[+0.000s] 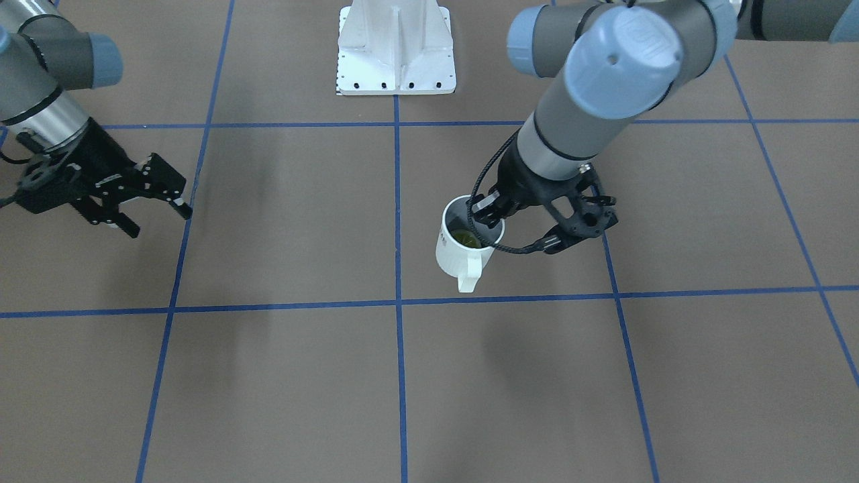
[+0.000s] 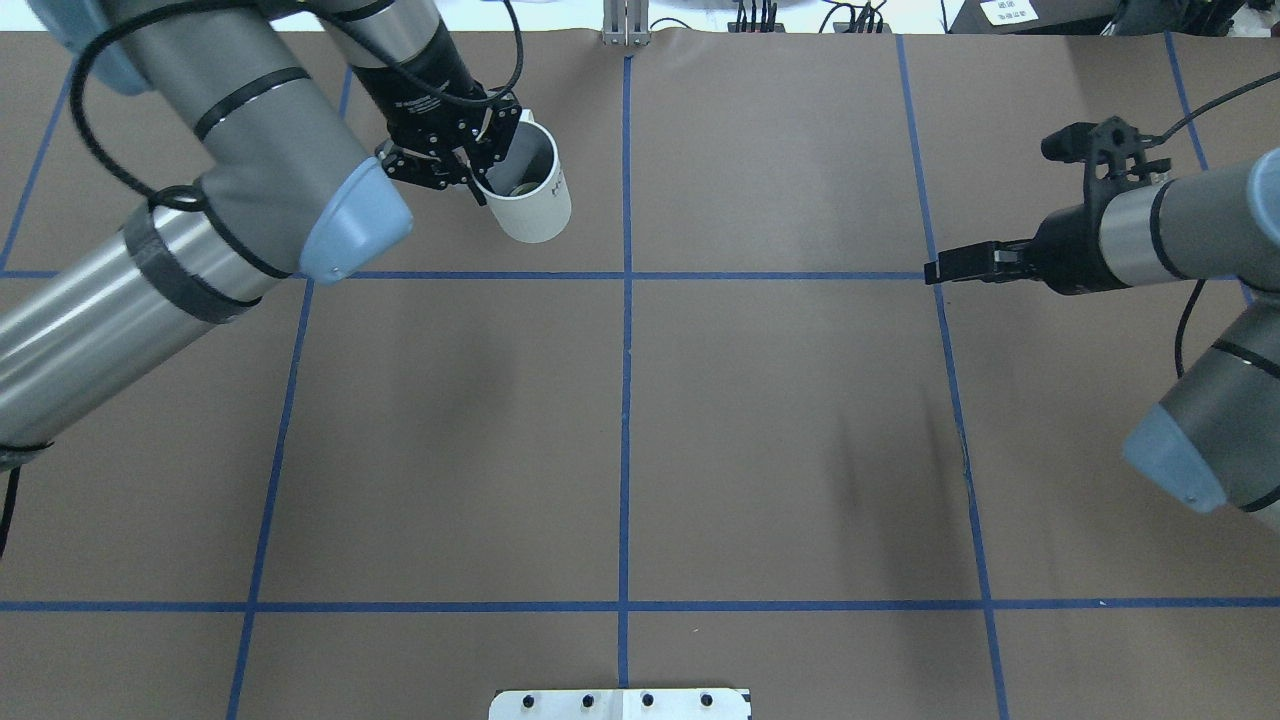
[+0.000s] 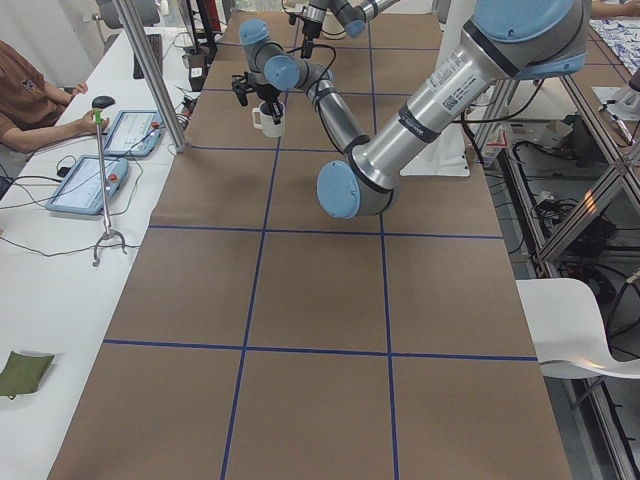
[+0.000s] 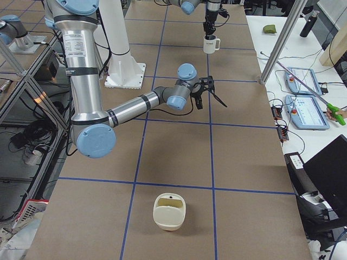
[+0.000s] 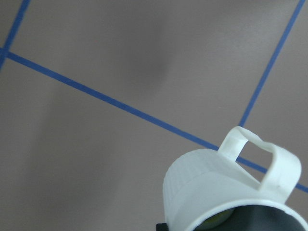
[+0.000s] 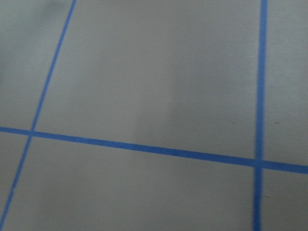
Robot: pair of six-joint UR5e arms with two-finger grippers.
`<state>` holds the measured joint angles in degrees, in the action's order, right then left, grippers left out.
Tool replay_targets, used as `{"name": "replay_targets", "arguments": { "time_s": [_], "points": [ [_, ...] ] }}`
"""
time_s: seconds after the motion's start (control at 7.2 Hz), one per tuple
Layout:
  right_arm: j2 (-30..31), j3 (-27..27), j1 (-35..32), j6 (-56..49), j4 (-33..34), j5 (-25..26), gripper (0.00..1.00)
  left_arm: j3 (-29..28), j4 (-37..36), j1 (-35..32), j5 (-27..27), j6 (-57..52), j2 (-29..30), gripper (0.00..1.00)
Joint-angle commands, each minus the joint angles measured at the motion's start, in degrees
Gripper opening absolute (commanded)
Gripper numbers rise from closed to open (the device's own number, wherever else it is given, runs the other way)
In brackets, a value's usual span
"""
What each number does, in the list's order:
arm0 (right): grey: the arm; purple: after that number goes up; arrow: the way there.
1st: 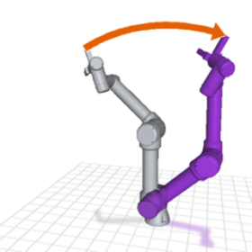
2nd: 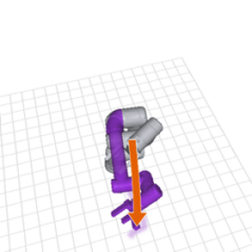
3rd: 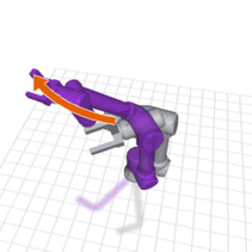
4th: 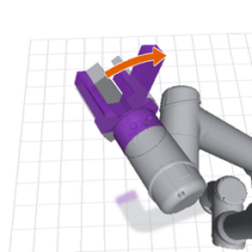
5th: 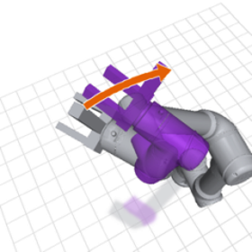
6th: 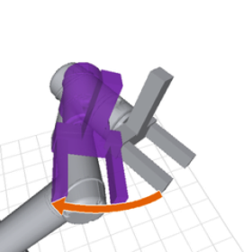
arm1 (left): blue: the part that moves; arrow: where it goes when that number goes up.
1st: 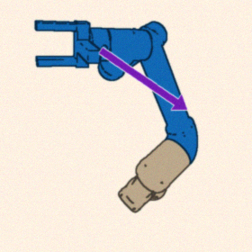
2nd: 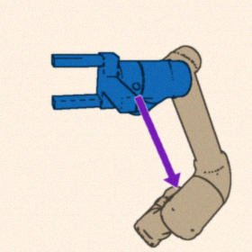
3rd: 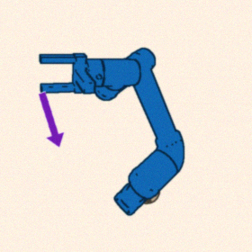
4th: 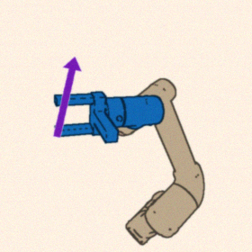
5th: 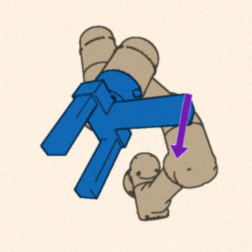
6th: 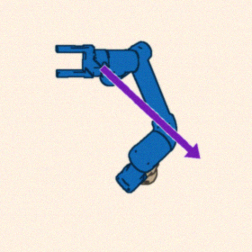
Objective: Left arm hands cup to right arm to dump lemon
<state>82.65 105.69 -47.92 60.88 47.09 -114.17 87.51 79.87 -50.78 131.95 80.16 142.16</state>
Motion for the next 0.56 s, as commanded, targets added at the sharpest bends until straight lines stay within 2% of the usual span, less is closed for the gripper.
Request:
{"name": "replay_targets", "arguments": {
  "time_s": [0.0, 0.14, 0.28, 0.42],
  "points": [
    [-1.61, 0.74, 11.21, 3.28, -7.94, 19.83, 1.00, -4.81, -0.07, 0.42, -0.11, 3.68, 5.14, 0.00],
    [-1.70, 0.75, 20.06, 2.76, -10.41, 37.79, 0.99, -4.90, 0.02, 0.59, -0.02, 4.91, 5.67, 0.00],
    [-3.96, -0.38, 31.11, 2.06, -10.00, 56.67, 0.99, -4.98, 0.02, 0.86, -0.02, 6.14, 6.02, 0.00],
    [-9.38, -3.79, 34.09, 0.05, -9.82, 63.82, 0.98, -5.07, -0.06, 1.03, -0.11, 7.72, 6.37, 0.00]
  ]
}}
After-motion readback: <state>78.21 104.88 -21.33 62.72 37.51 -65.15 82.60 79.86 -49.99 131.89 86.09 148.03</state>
